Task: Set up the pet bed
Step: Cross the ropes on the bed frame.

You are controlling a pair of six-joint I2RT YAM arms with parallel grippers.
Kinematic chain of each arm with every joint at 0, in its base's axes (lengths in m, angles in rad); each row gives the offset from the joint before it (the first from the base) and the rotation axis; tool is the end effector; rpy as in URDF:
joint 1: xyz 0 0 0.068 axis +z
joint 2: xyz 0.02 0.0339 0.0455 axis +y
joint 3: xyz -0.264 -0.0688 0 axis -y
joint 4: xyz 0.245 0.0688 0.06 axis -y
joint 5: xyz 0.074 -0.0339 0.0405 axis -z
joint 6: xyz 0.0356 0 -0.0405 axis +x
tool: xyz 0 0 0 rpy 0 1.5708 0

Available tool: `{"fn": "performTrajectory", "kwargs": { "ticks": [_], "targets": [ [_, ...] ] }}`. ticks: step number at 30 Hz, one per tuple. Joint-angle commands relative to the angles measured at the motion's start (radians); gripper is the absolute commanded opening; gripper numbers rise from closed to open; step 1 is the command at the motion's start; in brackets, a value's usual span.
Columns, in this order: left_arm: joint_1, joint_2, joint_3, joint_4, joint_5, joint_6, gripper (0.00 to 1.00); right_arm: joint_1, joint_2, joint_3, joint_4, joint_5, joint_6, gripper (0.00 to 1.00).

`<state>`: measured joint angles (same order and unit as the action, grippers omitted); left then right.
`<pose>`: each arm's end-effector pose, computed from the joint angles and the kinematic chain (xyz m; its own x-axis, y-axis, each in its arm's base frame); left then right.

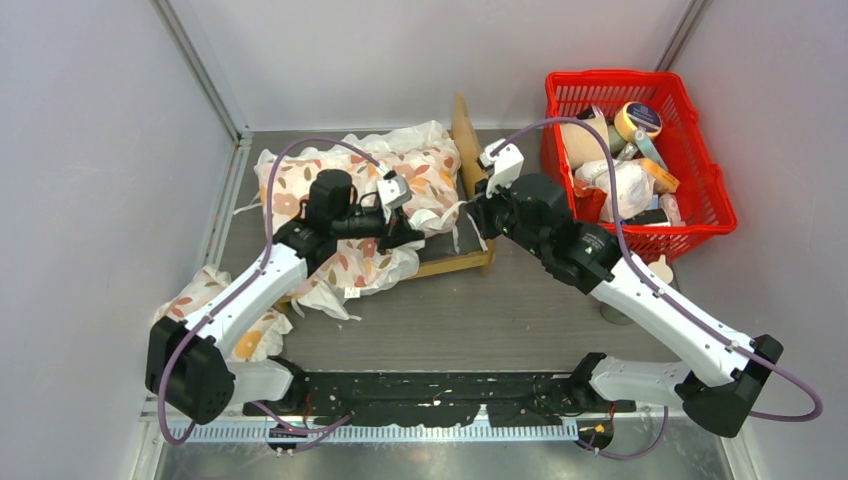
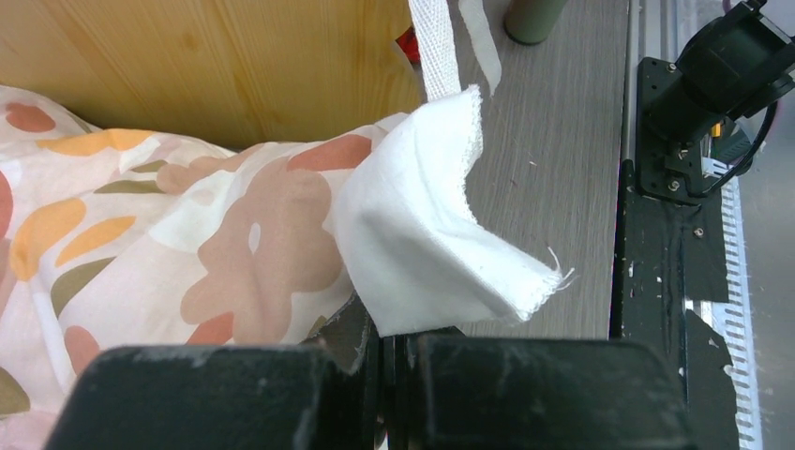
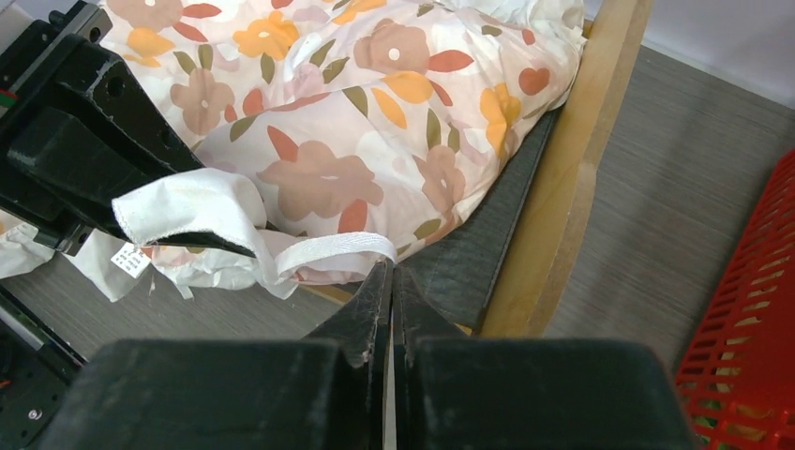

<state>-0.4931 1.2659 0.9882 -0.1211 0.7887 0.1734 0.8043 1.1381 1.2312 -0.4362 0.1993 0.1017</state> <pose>0.2383 -0.1567 0.3174 -0.1800 0.2348 -0.9552 0.9549 0.2750 -0.1124 0.1786 0.1753 0.3991 -0.2907 -0.1584 -0.9436 -0.5501 0.8346 0.0293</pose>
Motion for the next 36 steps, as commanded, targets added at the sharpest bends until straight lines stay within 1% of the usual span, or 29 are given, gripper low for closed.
{"fn": "performTrajectory", "kwargs": {
  "ticks": [1,2,3,5,9,10,11,12,14,15,16,17,19,20,22,23,24,25,26,27,28,29,31,36],
  "targets": [
    [0.007,0.007,0.061,-0.057,0.050,0.043,0.00,0.002,-0.043,-0.009,0.089,0.024,-0.050,0.05],
    [0.007,0.010,0.064,-0.064,0.054,0.048,0.00,0.002,-0.042,-0.029,0.122,0.027,-0.071,0.05],
    [0.007,0.014,0.067,-0.070,0.056,0.048,0.00,0.002,-0.038,-0.033,0.180,0.025,-0.115,0.08],
    [0.007,0.023,0.068,-0.074,0.058,0.038,0.00,-0.005,0.002,0.002,0.210,0.014,-0.182,0.11],
    [0.007,0.034,0.056,-0.054,0.042,-0.008,0.00,-0.049,0.201,0.161,0.186,-0.008,-0.267,0.14],
    [0.007,0.035,0.053,-0.051,0.035,-0.018,0.00,-0.053,0.229,0.202,0.184,-0.015,-0.291,0.15],
    [0.007,0.037,0.049,-0.046,0.026,-0.033,0.00,-0.059,0.282,0.220,0.175,-0.020,-0.301,0.21],
    [0.007,0.038,0.042,-0.036,0.014,-0.051,0.00,-0.061,0.308,0.264,0.161,-0.030,-0.316,0.34],
    [0.007,0.033,0.024,-0.011,0.011,-0.089,0.00,-0.063,0.377,0.345,0.071,-0.002,-0.297,0.47],
    [0.007,0.028,0.009,0.014,0.011,-0.109,0.00,-0.066,0.402,0.367,0.000,0.007,-0.283,0.49],
    [0.007,0.025,-0.006,0.037,0.009,-0.128,0.00,-0.067,0.404,0.383,-0.027,0.008,-0.259,0.52],
    [0.007,0.022,-0.015,0.055,0.007,-0.143,0.00,-0.067,0.383,0.378,-0.054,0.007,-0.246,0.53],
    [0.010,0.023,-0.025,0.079,0.006,-0.166,0.00,-0.067,0.318,0.331,-0.062,-0.008,-0.204,0.53],
    [0.013,0.024,-0.027,0.092,0.022,-0.201,0.00,-0.067,0.293,0.288,-0.063,-0.034,-0.177,0.53],
    [0.023,0.027,-0.032,0.136,0.048,-0.259,0.00,-0.064,0.208,0.216,-0.052,-0.069,-0.131,0.52],
    [0.025,0.025,-0.033,0.151,0.056,-0.278,0.00,-0.059,0.145,0.150,-0.040,-0.091,-0.118,0.52],
    [0.025,0.025,-0.031,0.156,0.064,-0.288,0.00,-0.055,0.081,0.113,-0.003,-0.103,-0.089,0.52],
    [0.026,0.020,-0.029,0.157,0.065,-0.290,0.00,-0.052,0.049,0.030,0.019,-0.140,-0.059,0.53],
    [0.026,0.016,-0.029,0.158,0.061,-0.289,0.00,-0.051,-0.011,-0.012,0.069,-0.162,-0.052,0.53],
    [0.027,0.013,-0.029,0.156,0.052,-0.285,0.00,-0.051,-0.038,-0.089,0.099,-0.221,-0.046,0.53],
    [0.027,0.010,-0.026,0.151,0.049,-0.279,0.00,-0.050,-0.079,-0.125,0.148,-0.241,-0.048,0.52],
    [0.027,0.009,-0.022,0.145,0.050,-0.271,0.00,-0.051,-0.094,-0.183,0.167,-0.262,-0.058,0.51],
    [0.027,0.012,-0.017,0.134,0.045,-0.261,0.00,-0.051,-0.111,-0.221,0.188,-0.281,-0.076,0.49],
    [0.027,0.017,-0.005,0.136,0.042,-0.257,0.00,-0.050,-0.059,-0.227,0.184,-0.339,-0.070,0.47]
  ]
}}
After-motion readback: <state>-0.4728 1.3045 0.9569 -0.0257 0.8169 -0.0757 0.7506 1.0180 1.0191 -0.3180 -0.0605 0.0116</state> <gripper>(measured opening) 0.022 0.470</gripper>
